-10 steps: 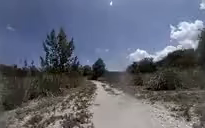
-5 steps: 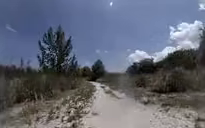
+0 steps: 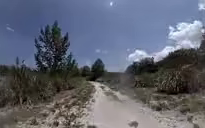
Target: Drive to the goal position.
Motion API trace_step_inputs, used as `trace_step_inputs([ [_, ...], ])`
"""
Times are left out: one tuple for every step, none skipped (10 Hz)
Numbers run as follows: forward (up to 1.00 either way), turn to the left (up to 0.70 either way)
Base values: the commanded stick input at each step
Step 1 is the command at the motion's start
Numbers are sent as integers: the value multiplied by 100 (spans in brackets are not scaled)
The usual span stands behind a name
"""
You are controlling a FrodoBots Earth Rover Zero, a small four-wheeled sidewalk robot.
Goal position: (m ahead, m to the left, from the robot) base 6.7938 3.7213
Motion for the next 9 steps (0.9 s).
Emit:
trace_step_inputs([
  [85, -1],
  [85, -1],
  [85, -1],
  [85, -1],
  [85, -1],
  [85, -1],
  [85, -1],
  [85, -1],
  [85, -1],
])
